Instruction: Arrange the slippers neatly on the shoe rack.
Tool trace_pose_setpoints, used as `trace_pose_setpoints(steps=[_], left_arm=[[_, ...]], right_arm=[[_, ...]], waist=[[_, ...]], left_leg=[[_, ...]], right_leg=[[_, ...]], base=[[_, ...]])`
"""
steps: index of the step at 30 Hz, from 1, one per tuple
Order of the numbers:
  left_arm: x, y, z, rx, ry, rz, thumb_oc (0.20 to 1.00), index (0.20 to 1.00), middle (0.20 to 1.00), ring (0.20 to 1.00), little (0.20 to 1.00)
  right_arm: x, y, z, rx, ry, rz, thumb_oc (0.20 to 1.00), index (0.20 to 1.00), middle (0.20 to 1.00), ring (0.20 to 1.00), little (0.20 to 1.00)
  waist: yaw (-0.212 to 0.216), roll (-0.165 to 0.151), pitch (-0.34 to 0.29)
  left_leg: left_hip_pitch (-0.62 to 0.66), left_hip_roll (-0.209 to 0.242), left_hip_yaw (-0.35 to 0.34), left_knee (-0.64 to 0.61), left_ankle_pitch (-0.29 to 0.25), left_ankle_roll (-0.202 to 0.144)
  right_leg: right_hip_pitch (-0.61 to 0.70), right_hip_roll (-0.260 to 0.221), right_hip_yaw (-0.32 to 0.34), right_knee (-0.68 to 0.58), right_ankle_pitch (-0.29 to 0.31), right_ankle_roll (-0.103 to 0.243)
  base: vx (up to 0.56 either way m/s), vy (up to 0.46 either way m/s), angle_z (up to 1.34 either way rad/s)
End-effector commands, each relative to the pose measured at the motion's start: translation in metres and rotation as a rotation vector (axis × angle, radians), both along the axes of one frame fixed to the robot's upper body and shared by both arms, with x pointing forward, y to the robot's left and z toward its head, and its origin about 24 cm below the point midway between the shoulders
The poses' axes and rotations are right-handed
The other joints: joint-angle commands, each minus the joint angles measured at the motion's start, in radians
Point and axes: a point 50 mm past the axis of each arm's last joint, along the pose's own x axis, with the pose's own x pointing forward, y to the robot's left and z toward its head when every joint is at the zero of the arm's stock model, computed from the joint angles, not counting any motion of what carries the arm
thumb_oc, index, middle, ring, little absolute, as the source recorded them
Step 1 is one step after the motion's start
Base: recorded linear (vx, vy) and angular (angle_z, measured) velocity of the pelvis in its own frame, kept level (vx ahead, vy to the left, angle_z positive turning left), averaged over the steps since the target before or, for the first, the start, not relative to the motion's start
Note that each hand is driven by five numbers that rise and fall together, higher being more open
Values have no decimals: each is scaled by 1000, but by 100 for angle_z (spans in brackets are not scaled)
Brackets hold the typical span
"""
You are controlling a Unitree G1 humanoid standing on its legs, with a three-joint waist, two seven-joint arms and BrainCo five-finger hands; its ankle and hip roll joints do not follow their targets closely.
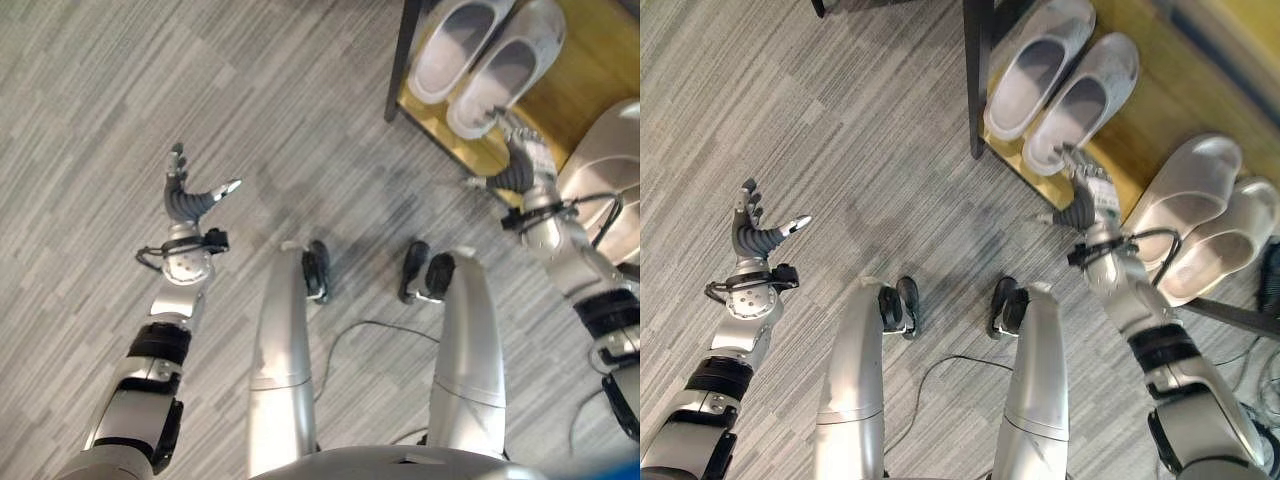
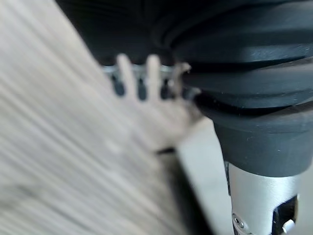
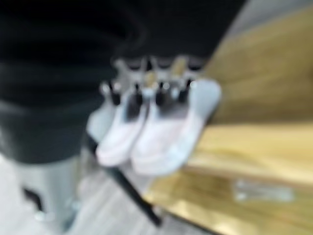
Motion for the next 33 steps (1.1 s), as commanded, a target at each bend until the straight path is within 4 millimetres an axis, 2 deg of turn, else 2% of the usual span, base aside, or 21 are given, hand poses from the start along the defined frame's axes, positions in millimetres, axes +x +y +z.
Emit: trace_pose_setpoints(steps=[1, 2, 6, 7, 10, 11, 12, 14, 15, 18, 19, 20, 22, 26, 28, 33], left_arm=[[-4, 9, 5, 81, -35, 12, 1000, 1000, 1000, 1000, 1000], [-6, 8, 3, 68, -38, 17, 1000, 1000, 1000, 1000, 1000], [-9, -7, 2, 134, -33, -62, 1000, 1000, 1000, 1000, 1000], [-8, -12, -1, 133, -13, -104, 1000, 1000, 1000, 1000, 1000], [-4, -34, -14, 162, 51, -222, 1000, 1000, 1000, 1000, 1000], [-6, -52, -25, 205, 104, -325, 1000, 1000, 1000, 1000, 1000], [-7, -58, -32, 205, 129, -355, 1000, 1000, 1000, 1000, 1000], [-12, -62, -48, 182, 196, -384, 1000, 1000, 1000, 1000, 1000], [-15, -65, -57, 175, 234, -403, 1000, 1000, 1000, 1000, 1000], [-34, -65, -99, 150, 411, -419, 1000, 1000, 1000, 1000, 1000], [-35, -67, -105, 163, 445, -431, 1000, 1000, 1000, 1000, 1000], [-38, -73, -111, 192, 479, -479, 1000, 1000, 1000, 1000, 1000], [-45, -82, -124, 265, 551, -548, 1000, 1000, 1000, 1000, 1000], [-59, -92, -140, 303, 630, -645, 1000, 1000, 1000, 1000, 1000], [-58, -97, -138, 321, 619, -675, 1000, 1000, 1000, 1000, 1000], [-51, -134, -120, 408, 526, -860, 1000, 1000, 1000, 1000, 1000]], right_arm=[[6, 7, 7, 31, -62, 14, 1000, 1000, 1000, 1000, 1000], [-13, 11, -35, 111, 69, 6, 1000, 1000, 1000, 1000, 1000], [-35, 14, -82, 162, 242, -11, 1000, 1000, 1000, 1000, 1000], [-46, 15, -100, 167, 327, -7, 1000, 1000, 1000, 1000, 1000], [-62, 18, -130, 177, 465, -11, 1000, 1000, 1000, 1000, 1000], [-75, 19, -153, 233, 568, -53, 1000, 1000, 1000, 1000, 1000], [-80, 19, -161, 265, 603, -76, 1000, 1000, 1000, 1000, 1000], [-91, 18, -177, 323, 676, -125, 1000, 1000, 1000, 1000, 1000], [-96, 17, -183, 332, 706, -147, 1000, 1000, 1000, 1000, 1000], [-132, 7, -218, 481, 860, -330, 1000, 1000, 1000, 1000, 1000], [-140, 7, -224, 515, 895, -364, 1000, 1000, 1000, 1000, 1000], [-157, 5, -237, 565, 967, -434, 1000, 1000, 1000, 1000, 1000], [-180, 5, -250, 743, 1029, -553, 1000, 1000, 1000, 1000, 1000], [-201, 2, -259, 589, 1155, -536, 1000, 1000, 1000, 1000, 1000], [-207, -1, -261, 595, 1176, -563, 1000, 1000, 1000, 1000, 1000], [-228, 1, -268, 617, 1248, -597, 1000, 1000, 1000, 1000, 1000]], waist=[[-19, -32, 36], [-36, -48, 29], [-49, -63, 15], [-56, -68, 1], [-63, -75, -9], [-69, -74, -22], [-70, -71, -26], [-69, -66, -36], [-68, -62, -45], [-67, -40, -60], [-70, -36, -63], [-74, -26, -81], [-88, -10, -117], [-86, 0, -167], [-86, 4, -174], [-107, 17, -218]], left_leg=[[-16, 21, -159, -80, 58, -70], [79, 13, -147, -211, 105, -82], [184, 9, -142, -334, 144, -88], [239, 13, -143, -408, 165, -89], [365, 9, -129, -550, 207, -92], [450, -4, -114, -637, 234, -95], [502, -10, -105, -692, 245, -93], [618, -21, -86, -803, 277, -97], [659, -31, -78, -862, 319, -90], [922, -47, -45, -1065, 378, -96], [977, -43, -31, -1099, 385, -98], [1060, -38, -26, -1159, 396, -96], [1178, -33, -5, -1237, 409, -97], [1322, -28, 18, -1333, 425, -107], [1351, -25, 21, -1355, 430, -110], [1408, -17, 37, -1367, 426, -119]], right_leg=[[68, -53, 74, -6, -20, 89], [169, -49, 39, -136, 22, 100], [272, -45, 5, -262, 70, 118], [319, -43, -8, -324, 97, 131], [425, -47, -33, -437, 152, 148], [506, -41, -55, -523, 189, 162], [549, -38, -59, -572, 209, 168], [655, -34, -76, -666, 240, 177], [696, -35, -91, -729, 281, 172], [941, -17, -123, -937, 347, 190], [987, -14, -118, -964, 354, 193], [1067, -8, -123, -1026, 367, 200], [1167, 4, -116, -1092, 377, 208], [1310, 43, -114, -1210, 379, 213], [1337, 51, -113, -1234, 384, 215], [1418, 74, -105, -1285, 382, 213]], base=[[-169, 57, 12], [-147, 45, 12], [-80, 64, 12], [-63, 46, 2], [-35, 35, 2], [-2, 59, 8], [34, 54, 5], [23, 15, 1], [55, 16, -4], [168, 5, 2], [261, -32, -7], [238, -42, -14], [278, -82, -15], [152, -126, -14], [76, -90, -13], [39, -93, -8]])
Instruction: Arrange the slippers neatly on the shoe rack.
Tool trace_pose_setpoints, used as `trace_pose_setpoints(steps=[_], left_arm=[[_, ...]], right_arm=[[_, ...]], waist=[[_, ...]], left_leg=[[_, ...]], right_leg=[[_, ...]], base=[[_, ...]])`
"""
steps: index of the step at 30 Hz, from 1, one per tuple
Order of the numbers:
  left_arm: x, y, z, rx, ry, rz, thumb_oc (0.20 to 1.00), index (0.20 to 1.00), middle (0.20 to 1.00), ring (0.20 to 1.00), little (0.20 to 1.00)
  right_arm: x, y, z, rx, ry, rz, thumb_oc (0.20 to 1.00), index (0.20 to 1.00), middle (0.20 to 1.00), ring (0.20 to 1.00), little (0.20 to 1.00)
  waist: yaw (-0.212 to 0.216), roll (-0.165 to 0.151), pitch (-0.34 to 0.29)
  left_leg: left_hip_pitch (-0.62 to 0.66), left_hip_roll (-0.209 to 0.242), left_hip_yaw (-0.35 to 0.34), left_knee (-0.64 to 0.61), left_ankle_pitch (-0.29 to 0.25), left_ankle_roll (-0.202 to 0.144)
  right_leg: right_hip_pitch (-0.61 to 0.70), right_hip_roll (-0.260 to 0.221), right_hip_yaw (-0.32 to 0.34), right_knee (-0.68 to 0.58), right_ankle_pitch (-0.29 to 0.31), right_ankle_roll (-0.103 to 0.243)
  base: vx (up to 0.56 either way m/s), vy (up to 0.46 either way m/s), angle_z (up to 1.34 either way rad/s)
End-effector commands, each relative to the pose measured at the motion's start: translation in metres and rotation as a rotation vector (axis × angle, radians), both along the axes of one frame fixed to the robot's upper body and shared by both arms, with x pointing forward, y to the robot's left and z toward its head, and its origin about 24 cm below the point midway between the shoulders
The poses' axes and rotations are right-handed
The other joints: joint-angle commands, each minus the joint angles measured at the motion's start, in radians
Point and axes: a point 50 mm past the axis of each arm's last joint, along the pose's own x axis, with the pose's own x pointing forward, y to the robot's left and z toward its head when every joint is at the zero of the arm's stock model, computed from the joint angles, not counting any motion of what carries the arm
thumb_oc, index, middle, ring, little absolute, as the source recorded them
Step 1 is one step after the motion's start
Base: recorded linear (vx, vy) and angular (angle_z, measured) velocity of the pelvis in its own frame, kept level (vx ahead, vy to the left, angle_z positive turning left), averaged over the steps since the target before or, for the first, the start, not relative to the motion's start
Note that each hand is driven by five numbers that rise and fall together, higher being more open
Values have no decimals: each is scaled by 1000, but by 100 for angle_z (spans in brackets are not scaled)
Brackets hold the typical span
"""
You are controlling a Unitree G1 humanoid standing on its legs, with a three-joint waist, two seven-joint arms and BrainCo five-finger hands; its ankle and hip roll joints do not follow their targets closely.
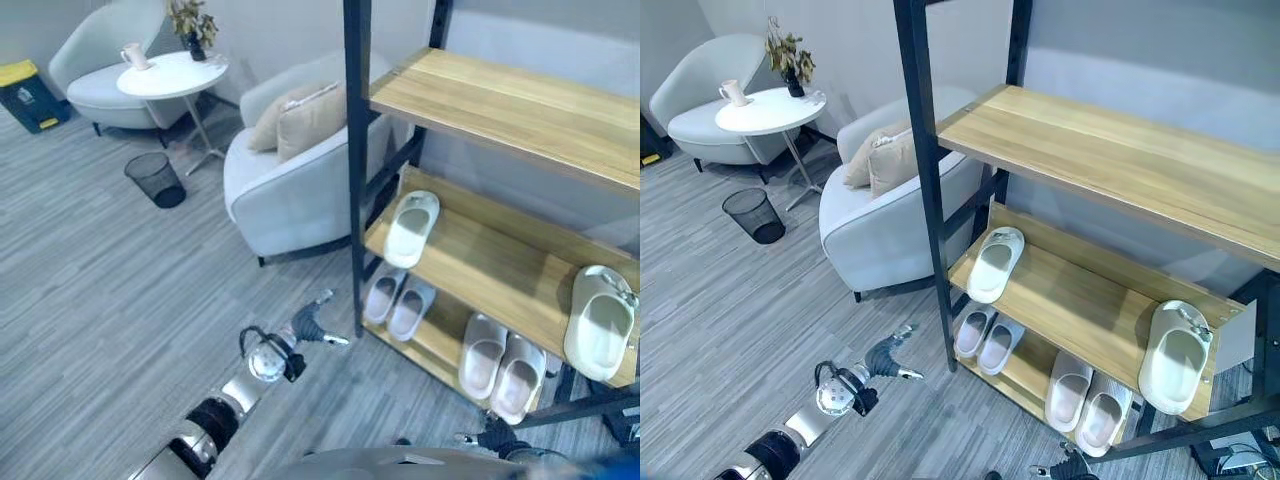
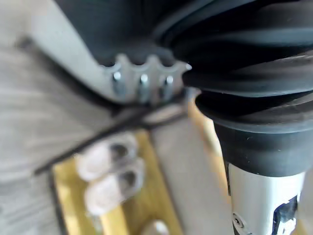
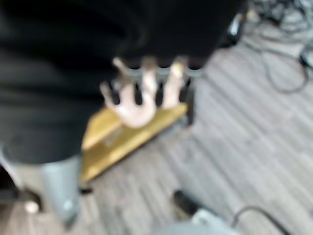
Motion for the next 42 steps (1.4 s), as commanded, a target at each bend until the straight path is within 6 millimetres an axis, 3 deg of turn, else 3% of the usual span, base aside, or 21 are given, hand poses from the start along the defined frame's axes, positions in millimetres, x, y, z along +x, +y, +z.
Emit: trace_pose_setpoints(steps=[1, 5, 6, 7, 8, 9, 12, 17, 20, 26, 32, 37, 42], left_arm=[[27, -6, 36, -32, -164, -71, 1000, 1000, 1000, 1000, 1000], [31, -15, 54, -113, -209, -102, 1000, 1000, 1000, 1000, 1000], [31, -25, 128, -277, -389, -220, 1000, 1000, 1000, 1000, 1000], [11, -23, 92, -222, -300, -243, 1000, 1000, 1000, 1000, 1000], [10, -23, 92, -222, -299, -243, 1000, 1000, 1000, 1000, 1000], [-9, -28, 77, -217, -240, -298, 1000, 1000, 1000, 1000, 1000], [-7, -46, 98, -191, -376, -397, 1000, 1000, 1000, 1000, 1000], [2, -95, 103, -163, -463, -513, 1000, 1000, 1000, 1000, 1000], [6, -107, 100, -149, -475, -516, 1000, 1000, 1000, 1000, 1000], [15, -113, 92, -143, -457, -439, 1000, 1000, 1000, 1000, 1000], [36, -113, 103, -37, -587, -392, 1000, 1000, 1000, 1000, 1000], [59, -104, 118, 30, -693, -289, 1000, 1000, 1000, 1000, 1000], [89, -73, 118, 177, -752, -86, 1000, 1000, 1000, 1000, 1000]], right_arm=[[5, 4, 0, 14, -3, 23, 1000, 1000, 1000, 1000, 1000], [-3, 5, -3, 20, 22, -8, 1000, 1000, 1000, 1000, 1000], [-7, 2, -3, 27, 23, -49, 1000, 1000, 1000, 1000, 1000], [-6, 3, -4, 36, 25, -87, 1000, 1000, 1000, 1000, 1000], [-6, 3, -4, 36, 26, -88, 1000, 1000, 1000, 1000, 1000], [3, 7, -3, 53, -14, -102, 1000, 1000, 1000, 1000, 1000], [6, 12, -2, 54, -36, -111, 1000, 1000, 1000, 1000, 1000], [11, 22, -3, 64, -54, -82, 1000, 1000, 1000, 1000, 1000], [14, 25, -3, 61, -63, -75, 1000, 1000, 1000, 1000, 1000], [9, 25, -4, 60, -58, -115, 1000, 1000, 1000, 1000, 1000], [10, 17, -1, 23, -92, -154, 1000, 1000, 1000, 1000, 1000], [7, 11, 0, -6, -109, -186, 1000, 1000, 1000, 1000, 1000], [-1, 11, 0, -24, -122, -235, 1000, 1000, 1000, 1000, 1000]], waist=[[-4, -49, 50], [-7, -43, 42], [7, -38, 40], [20, -38, 48], [21, -38, 45], [30, -41, 53], [20, -41, 56], [-18, -36, 58], [-30, -28, 59], [-51, -16, 62], [-81, 14, 70], [-99, 30, 77], [-114, 45, 69]], left_leg=[[-32, 3, -33, -13, 5, -63], [-32, 1, -27, -13, 9, -66], [-38, -1, -31, -13, 13, -63], [-39, -2, -33, -13, 18, -62], [-38, -2, -34, -13, 12, -63], [-42, -5, -35, -13, 12, -64], [-43, -12, -30, -13, 6, -62], [-34, -20, -10, -13, -11, -56], [-33, -23, 6, -13, -15, -53], [-36, -26, 27, -13, -19, -51], [-70, -34, 59, -13, -20, -49], [-115, -39, 62, -13, -7, -51], [-145, -37, 74, -13, 2, -57]], right_leg=[[11, -87, 12, 23, 22, 101], [27, -85, 13, -7, 35, 103], [33, -87, 4, -16, 40, 104], [36, -89, 3, -17, 46, 101], [39, -88, 3, -19, 42, 102], [38, -88, 4, -24, 43, 106], [38, -92, 9, -26, 46, 108], [38, -100, 33, -55, 64, 114], [33, -104, 45, -61, 70, 118], [18, -110, 67, -68, 77, 121], [-44, -120, 105, -68, 91, 131], [-97, -123, 119, -68, 104, 133], [-138, -120, 133, -68, 113, 133]], base=[[-17, -52, -1], [-37, -33, -6], [-80, -18, -2], [-36, -6, -16], [-65, -11, -2], [-35, -10, 11], [-27, -5, 6], [25, -12, -9], [16, -8, -21], [14, -10, -15], [-6, 10, -16], [-3, -7, -23], [41, -29, -8]])
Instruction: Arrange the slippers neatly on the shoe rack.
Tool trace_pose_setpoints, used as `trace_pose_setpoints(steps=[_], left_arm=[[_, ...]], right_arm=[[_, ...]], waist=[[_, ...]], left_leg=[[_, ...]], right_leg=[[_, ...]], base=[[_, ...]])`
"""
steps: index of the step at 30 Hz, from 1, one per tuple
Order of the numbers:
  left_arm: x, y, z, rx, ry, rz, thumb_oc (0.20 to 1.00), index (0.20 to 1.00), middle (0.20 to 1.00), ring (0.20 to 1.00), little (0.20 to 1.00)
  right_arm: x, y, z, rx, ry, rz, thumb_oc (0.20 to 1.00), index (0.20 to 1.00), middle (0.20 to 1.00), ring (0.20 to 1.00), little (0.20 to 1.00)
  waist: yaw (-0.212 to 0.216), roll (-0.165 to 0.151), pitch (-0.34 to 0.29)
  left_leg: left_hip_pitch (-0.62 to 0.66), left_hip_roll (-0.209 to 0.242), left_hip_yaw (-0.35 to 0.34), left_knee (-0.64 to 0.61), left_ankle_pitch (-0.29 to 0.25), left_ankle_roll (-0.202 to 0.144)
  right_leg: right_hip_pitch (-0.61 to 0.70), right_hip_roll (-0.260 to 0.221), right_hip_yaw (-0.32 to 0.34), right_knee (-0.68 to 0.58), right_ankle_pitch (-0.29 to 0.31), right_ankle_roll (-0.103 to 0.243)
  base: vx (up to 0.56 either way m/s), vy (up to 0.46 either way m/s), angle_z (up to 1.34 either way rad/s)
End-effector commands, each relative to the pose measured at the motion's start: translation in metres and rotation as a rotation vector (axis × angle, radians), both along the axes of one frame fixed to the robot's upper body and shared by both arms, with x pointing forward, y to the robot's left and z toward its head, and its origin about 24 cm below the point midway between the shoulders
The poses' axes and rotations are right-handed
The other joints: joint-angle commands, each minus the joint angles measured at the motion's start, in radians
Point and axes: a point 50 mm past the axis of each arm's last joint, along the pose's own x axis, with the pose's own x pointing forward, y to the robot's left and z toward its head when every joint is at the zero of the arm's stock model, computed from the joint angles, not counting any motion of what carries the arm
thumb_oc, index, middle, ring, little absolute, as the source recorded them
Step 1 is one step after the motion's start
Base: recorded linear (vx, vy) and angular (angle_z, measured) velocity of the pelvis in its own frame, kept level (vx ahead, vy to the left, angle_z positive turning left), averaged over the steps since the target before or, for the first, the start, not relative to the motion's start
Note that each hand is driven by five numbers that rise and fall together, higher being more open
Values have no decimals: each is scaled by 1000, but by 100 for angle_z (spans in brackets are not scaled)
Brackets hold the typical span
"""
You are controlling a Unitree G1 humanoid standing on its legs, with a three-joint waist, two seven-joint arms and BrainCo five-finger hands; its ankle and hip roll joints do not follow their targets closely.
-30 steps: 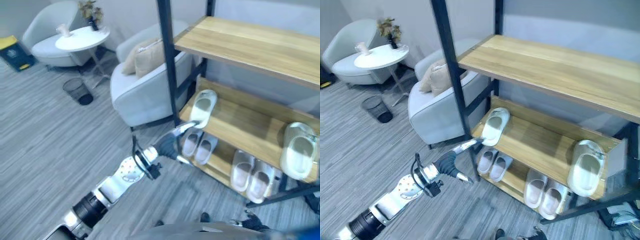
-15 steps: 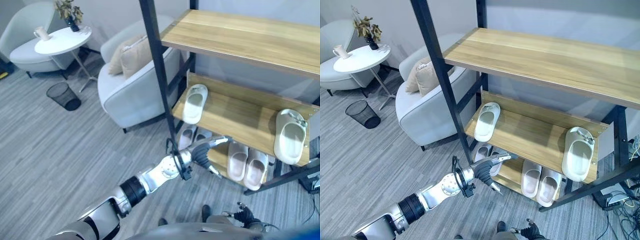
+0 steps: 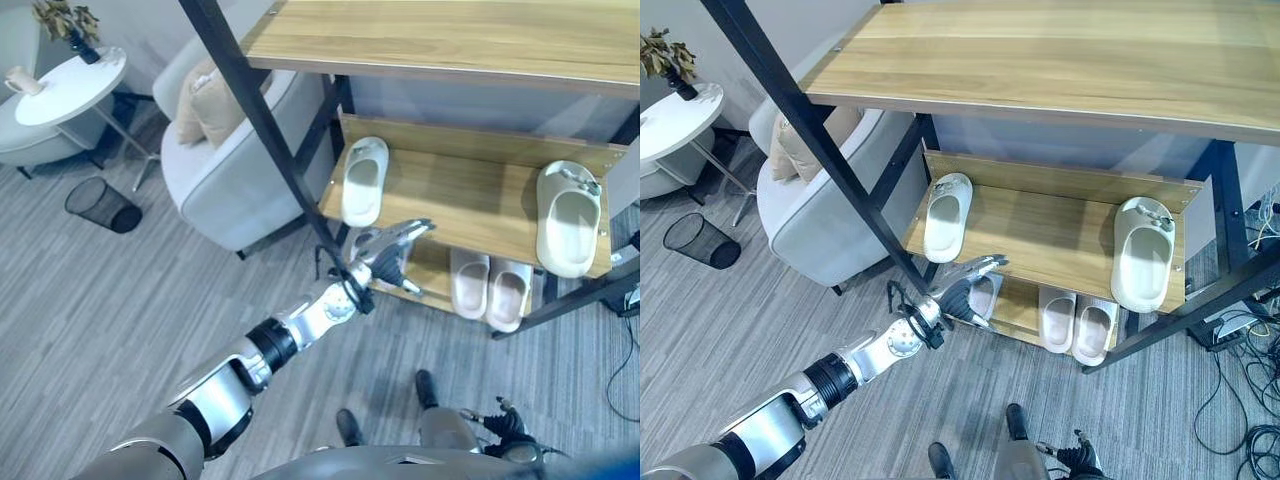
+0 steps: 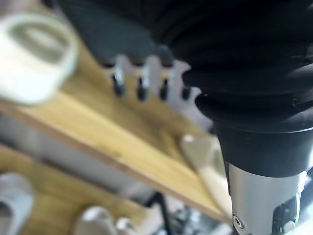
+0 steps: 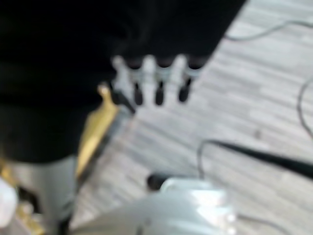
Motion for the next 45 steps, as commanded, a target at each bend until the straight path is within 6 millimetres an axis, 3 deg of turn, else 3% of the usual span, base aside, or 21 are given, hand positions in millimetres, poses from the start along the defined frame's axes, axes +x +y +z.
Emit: trace_pose_setpoints(steps=[1, 4, 8, 14, 17, 19, 22, 25, 29, 32, 33, 40, 45], left_arm=[[25, 17, 17, 19, -109, 121, 1000, 1000, 1000, 1000, 1000], [38, 33, 24, 55, -145, 197, 1000, 1000, 1000, 1000, 1000], [53, 52, 47, 51, -226, 271, 1000, 1000, 1000, 1000, 1000], [60, 58, 70, 27, -295, 285, 1000, 1000, 1000, 1000, 1000], [60, 58, 72, 18, -300, 285, 1000, 1000, 1000, 1000, 1000], [70, 59, 80, 205, -391, 278, 1000, 1000, 1000, 1000, 1000], [77, 67, 87, 276, -424, 298, 1000, 1000, 1000, 1000, 1000], [91, 95, 108, 348, -480, 415, 1000, 1000, 1000, 1000, 1000], [99, 112, 142, 348, -575, 505, 1000, 1000, 1000, 1000, 1000], [101, 115, 154, 343, -616, 529, 1000, 1000, 1000, 1000, 1000], [100, 109, 163, 317, -656, 523, 1000, 1000, 1000, 1000, 1000], [104, 113, 161, 105, -565, 633, 1000, 1000, 1000, 1000, 1000], [105, 111, 165, 63, -551, 645, 1000, 1000, 1000, 1000, 1000]], right_arm=[[-13, 14, -6, 20, 12, -17, 1000, 1000, 1000, 1000, 1000], [-15, 14, -7, 13, 20, -26, 1000, 1000, 1000, 1000, 1000], [-17, 12, -7, 6, 17, -62, 1000, 1000, 1000, 1000, 1000], [-23, 12, -8, 6, 32, -71, 1000, 1000, 1000, 1000, 1000], [-23, 11, -7, 6, 30, -71, 1000, 1000, 1000, 1000, 1000], [-15, 3, -4, -12, 5, -66, 1000, 1000, 1000, 1000, 1000], [-13, 2, -3, -18, -5, -63, 1000, 1000, 1000, 1000, 1000], [-11, 1, -2, -31, -15, -59, 1000, 1000, 1000, 1000, 1000], [-9, 1, -2, -35, -20, -66, 1000, 1000, 1000, 1000, 1000], [-8, 1, -2, -34, -25, -69, 1000, 1000, 1000, 1000, 1000], [6, -1, 2, -61, -57, -56, 1000, 1000, 1000, 1000, 1000], [23, 1, 7, -68, -93, -3, 1000, 1000, 1000, 1000, 1000], [40, 5, 12, -69, -137, 15, 1000, 1000, 1000, 1000, 1000]], waist=[[-5, -88, -39], [-8, -82, -46], [-8, -75, -48], [-15, -69, -48], [-14, -70, -48], [-20, -66, -43], [-19, -64, -44], [-18, -66, -39], [-16, -68, -32], [-15, -69, -26], [-4, -69, -23], [-13, -56, 1], [-13, -39, 12]], left_leg=[[-45, 0, -52, 3, -16, -65], [-57, 3, -49, 3, -13, -67], [-76, 6, -42, 3, -7, -69], [-75, 9, -42, 3, -7, -71], [-77, 8, -42, 3, -7, -71], [-99, 8, -44, 3, -3, -73], [-111, 9, -44, 3, -1, -73], [-146, 13, -41, 3, 8, -75], [-177, 18, -38, 3, 16, -79], [-188, 20, -37, 3, 20, -79], [-194, 19, -43, 3, 22, -78], [-225, 22, -35, 3, 30, -82], [-245, 22, -31, 3, 34, -83]], right_leg=[[25, -100, -16, -33, 13, 112], [10, -99, -14, -33, 15, 112], [-13, -96, -8, -33, 21, 112], [-17, -95, -7, -33, 19, 111], [-18, -96, -8, -33, 20, 111], [-39, -94, -8, -33, 25, 114], [-53, -93, -7, -33, 29, 116], [-92, -90, -6, -33, 40, 116], [-122, -90, -4, -33, 49, 118], [-134, -91, -5, -33, 53, 119], [-137, -92, -8, -33, 52, 117], [-183, -95, 5, -33, 60, 114], [-208, -96, 12, -31, 66, 114]], base=[[21, -19, -7], [41, -25, -2], [13, -15, -5], [30, -12, -7], [0, 0, 0], [0, 0, 0], [1, -3, -2], [-2, -13, -8], [-3, -11, -9], [-4, -5, -5], [0, 0, 0], [-6, -1, -2], [1, -1, -2]])
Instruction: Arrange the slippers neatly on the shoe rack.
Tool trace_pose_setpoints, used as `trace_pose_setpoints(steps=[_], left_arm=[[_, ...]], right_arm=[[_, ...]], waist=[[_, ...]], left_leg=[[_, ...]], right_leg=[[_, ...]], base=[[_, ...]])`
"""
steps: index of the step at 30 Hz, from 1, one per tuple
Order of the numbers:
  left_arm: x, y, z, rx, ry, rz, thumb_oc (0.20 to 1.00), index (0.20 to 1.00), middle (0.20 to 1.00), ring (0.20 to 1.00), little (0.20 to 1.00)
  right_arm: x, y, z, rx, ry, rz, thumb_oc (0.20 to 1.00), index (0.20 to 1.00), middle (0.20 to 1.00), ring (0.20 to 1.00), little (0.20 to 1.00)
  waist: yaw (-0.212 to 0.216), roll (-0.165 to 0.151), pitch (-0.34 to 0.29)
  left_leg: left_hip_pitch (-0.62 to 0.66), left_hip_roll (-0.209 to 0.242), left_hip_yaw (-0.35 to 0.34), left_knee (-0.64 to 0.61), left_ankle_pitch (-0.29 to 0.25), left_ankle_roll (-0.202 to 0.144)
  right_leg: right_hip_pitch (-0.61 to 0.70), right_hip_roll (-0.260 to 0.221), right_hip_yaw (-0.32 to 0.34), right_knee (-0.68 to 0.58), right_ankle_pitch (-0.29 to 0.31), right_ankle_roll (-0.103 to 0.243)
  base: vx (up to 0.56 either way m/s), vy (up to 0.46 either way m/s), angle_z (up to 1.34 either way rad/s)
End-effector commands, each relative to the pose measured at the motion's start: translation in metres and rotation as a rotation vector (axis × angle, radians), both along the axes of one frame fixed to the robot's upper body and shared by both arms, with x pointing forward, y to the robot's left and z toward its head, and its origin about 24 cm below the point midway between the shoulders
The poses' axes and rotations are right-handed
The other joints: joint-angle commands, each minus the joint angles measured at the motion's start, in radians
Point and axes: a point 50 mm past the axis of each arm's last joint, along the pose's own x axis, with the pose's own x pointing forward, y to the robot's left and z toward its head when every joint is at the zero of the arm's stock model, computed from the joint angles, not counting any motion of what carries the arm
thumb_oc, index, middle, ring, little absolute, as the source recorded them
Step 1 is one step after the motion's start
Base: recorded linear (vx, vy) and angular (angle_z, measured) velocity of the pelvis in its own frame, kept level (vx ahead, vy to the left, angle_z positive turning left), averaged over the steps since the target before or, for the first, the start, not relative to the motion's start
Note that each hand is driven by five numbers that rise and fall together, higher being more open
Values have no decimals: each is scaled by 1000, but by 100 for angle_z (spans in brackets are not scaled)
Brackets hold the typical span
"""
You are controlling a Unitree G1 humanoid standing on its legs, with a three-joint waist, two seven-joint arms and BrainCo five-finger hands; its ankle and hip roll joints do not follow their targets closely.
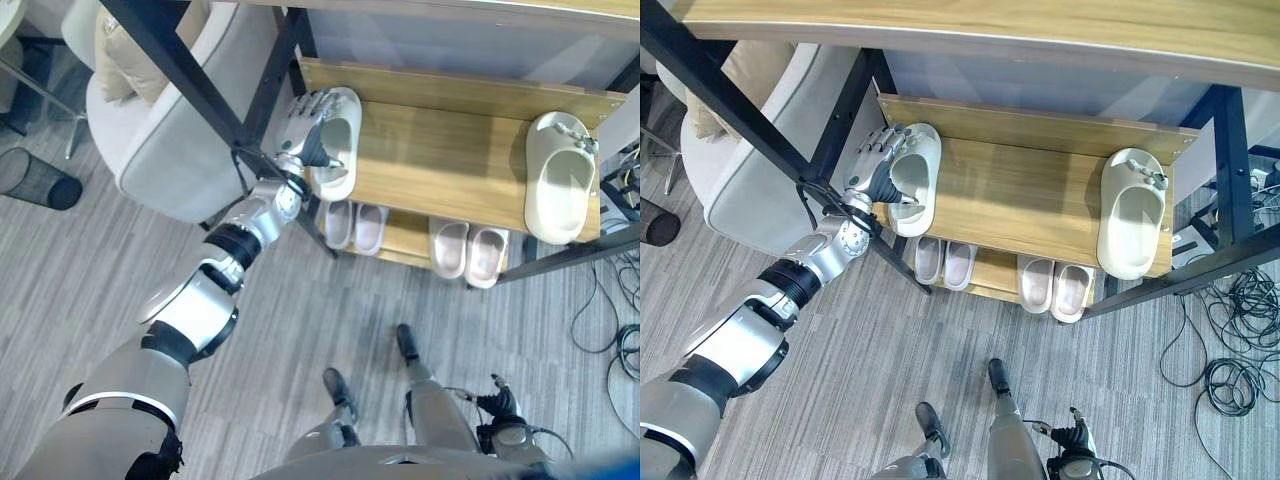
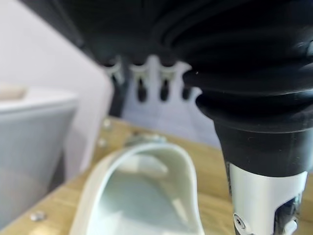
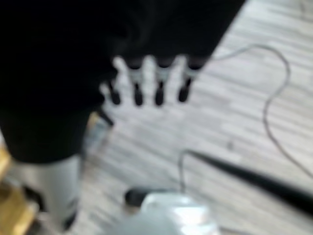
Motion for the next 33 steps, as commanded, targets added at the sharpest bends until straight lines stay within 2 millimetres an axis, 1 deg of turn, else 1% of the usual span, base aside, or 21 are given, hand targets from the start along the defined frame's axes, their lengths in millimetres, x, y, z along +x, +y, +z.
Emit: trace_pose_setpoints(steps=[1, 2, 4, 5, 9, 11, 13, 15, 17, 19, 20, 21, 22, 23, 24, 25, 26, 27, 30, 32, 33], left_arm=[[10, 23, 41, -107, -113, 106, 1000, 1000, 1000, 1000, 1000], [11, 25, 46, -101, -125, 115, 1000, 1000, 1000, 1000, 1000], [11, 25, 47, -99, -130, 123, 1000, 1000, 1000, 1000, 1000], [12, 24, 54, -100, -150, 126, 1000, 1000, 1000, 1000, 1000], [13, 27, 64, -93, -175, 150, 1000, 1000, 1000, 1000, 1000], [14, 32, 72, -87, -195, 179, 1000, 1000, 1000, 1000, 1000], [14, 32, 75, -83, -211, 190, 1000, 1000, 1000, 1000, 1000], [14, 35, 81, -50, -247, 217, 1000, 1000, 1000, 1000, 1000], [14, 37, 82, -27, -258, 235, 1000, 1000, 1000, 1000, 1000], [16, 41, 82, 37, -263, 292, 1000, 1000, 1000, 1000, 1000], [16, 40, 81, 44, -259, 297, 922, 922, 922, 922, 922], [17, 39, 79, 44, -253, 308, 200, 200, 200, 200, 200], [17, 39, 78, 32, -245, 312, 200, 200, 200, 200, 200], [19, 37, 72, 16, -205, 321, 200, 200, 200, 200, 200], [19, 37, 72, 16, -205, 321, 200, 200, 200, 200, 200], [19, 31, 70, 24, -211, 309, 200, 200, 200, 200, 200], [17, 23, 70, -9, -248, 293, 200, 200, 200, 200, 200], [15, 13, 62, -59, -260, 271, 200, 200, 200, 200, 200], [12, 0, 49, -85, -249, 239, 200, 200, 200, 200, 200], [10, -8, 39, -95, -231, 218, 200, 200, 200, 200, 200], [10, -12, 40, -102, -236, 205, 200, 200, 200, 200, 200]], right_arm=[[11, 0, 4, -21, -33, 4, 1000, 1000, 1000, 1000, 1000], [13, 0, 5, -23, -42, 5, 1000, 1000, 1000, 1000, 1000], [15, 0, 6, -24, -50, 2, 1000, 1000, 1000, 1000, 1000], [18, -1, 7, -30, -59, -2, 1000, 1000, 1000, 1000, 1000], [22, -3, 9, -33, -72, -10, 1000, 1000, 1000, 1000, 1000], [25, -1, 10, -27, -82, -13, 1000, 1000, 1000, 1000, 1000], [28, 1, 11, -26, -93, -10, 1000, 1000, 1000, 1000, 1000], [31, 3, 11, -25, -103, -5, 1000, 1000, 1000, 1000, 1000], [33, 4, 12, -23, -110, -5, 1000, 1000, 1000, 1000, 1000], [37, 6, 14, -23, -128, 5, 1000, 1000, 1000, 1000, 1000], [38, 7, 14, -22, -133, 8, 1000, 1000, 1000, 1000, 1000], [41, 8, 15, -22, -141, 14, 1000, 1000, 1000, 1000, 1000], [41, 9, 15, -20, -144, 18, 1000, 1000, 1000, 1000, 1000], [43, 10, 16, -17, -149, 19, 1000, 1000, 1000, 1000, 1000], [43, 10, 16, -17, -149, 18, 1000, 1000, 1000, 1000, 1000], [46, 10, 18, -19, -162, 22, 1000, 1000, 1000, 1000, 1000], [47, 11, 19, -18, -175, 27, 1000, 1000, 1000, 1000, 1000], [47, 13, 19, -14, -181, 26, 1000, 1000, 1000, 1000, 1000], [46, 13, 19, -18, -179, 35, 1000, 1000, 1000, 1000, 1000], [49, 8, 21, -39, -182, 37, 1000, 1000, 1000, 1000, 1000], [50, 7, 22, -42, -183, 40, 1000, 1000, 1000, 1000, 1000]], waist=[[-5, -25, 12], [-6, -20, 16], [-6, -17, 18], [-6, -15, 20], [-6, -12, 19], [-9, -11, 22], [-10, -11, 25], [-10, -11, 32], [-9, -12, 36], [-8, -16, 39], [-8, -16, 39], [-9, -17, 40], [-9, -18, 41], [-9, -19, 41], [-9, -19, 41], [-8, -21, 40], [-10, -23, 40], [-13, -24, 40], [-14, -26, 41], [-15, -22, 41], [-15, -21, 40]], left_leg=[[-38, 35, -70, 3, 13, -94], [-47, 35, -70, 3, 16, -94], [-51, 36, -70, 3, 16, -94], [-58, 35, -71, 3, 18, -96], [-72, 37, -68, 3, 22, -99], [-89, 39, -66, 3, 24, -98], [-98, 40, -67, 3, 25, -98], [-112, 42, -65, 3, 27, -98], [-116, 44, -65, 3, 26, -98], [-127, 48, -67, 3, 28, -100], [-129, 47, -68, 3, 29, -100], [-133, 47, -70, 3, 28, -100], [-135, 48, -72, 3, 29, -100], [-139, 48, -75, 3, 29, -100], [-139, 48, -75, 3, 29, -100], [-143, 50, -76, 3, 30, -101], [-144, 49, -76, 3, 29, -101], [-143, 49, -75, 3, 27, -102], [-138, 52, -73, 3, 25, -104], [-129, 59, -65, 3, 23, -107], [-127, 60, -63, 3, 23, -107]], right_leg=[[29, -93, -49, -29, 2, 119], [21, -93, -48, -29, 4, 119], [17, -92, -49, -29, 5, 119], [9, -91, -51, -29, 7, 119], [-11, -89, -50, -28, 13, 120], [-30, -87, -47, -28, 18, 119], [-42, -85, -44, -28, 19, 119], [-59, -83, -41, -28, 23, 119], [-65, -81, -40, -26, 22, 119], [-74, -79, -43, -24, 23, 119], [-76, -78, -45, -24, 23, 119], [-80, -77, -45, -24, 24, 119], [-83, -77, -45, -24, 24, 119], [-88, -75, -47, -23, 24, 117], [-88, -75, -47, -23, 24, 117], [-94, -75, -47, -21, 24, 116], [-96, -75, -47, -20, 23, 115], [-98, -74, -48, -18, 22, 113], [-95, -71, -46, -16, 17, 109], [-91, -67, -41, -13, 13, 106], [-92, -66, -40, -11, 12, 106]], base=[[16, -17, -3], [0, 0, 0], [15, -18, -6], [24, -31, -5], [24, -24, -5], [17, -36, -3], [8, -15, -1], [15, -29, -3], [6, -12, -2], [11, -15, -2], [11, -19, -3], [0, 0, 0], [0, 0, 0], [0, 0, 0], [24, -35, -1], [13, -36, 0], [22, -50, 0], [9, -37, 0], [8, -25, 0], [11, -52, -1], [2, -47, -1]])
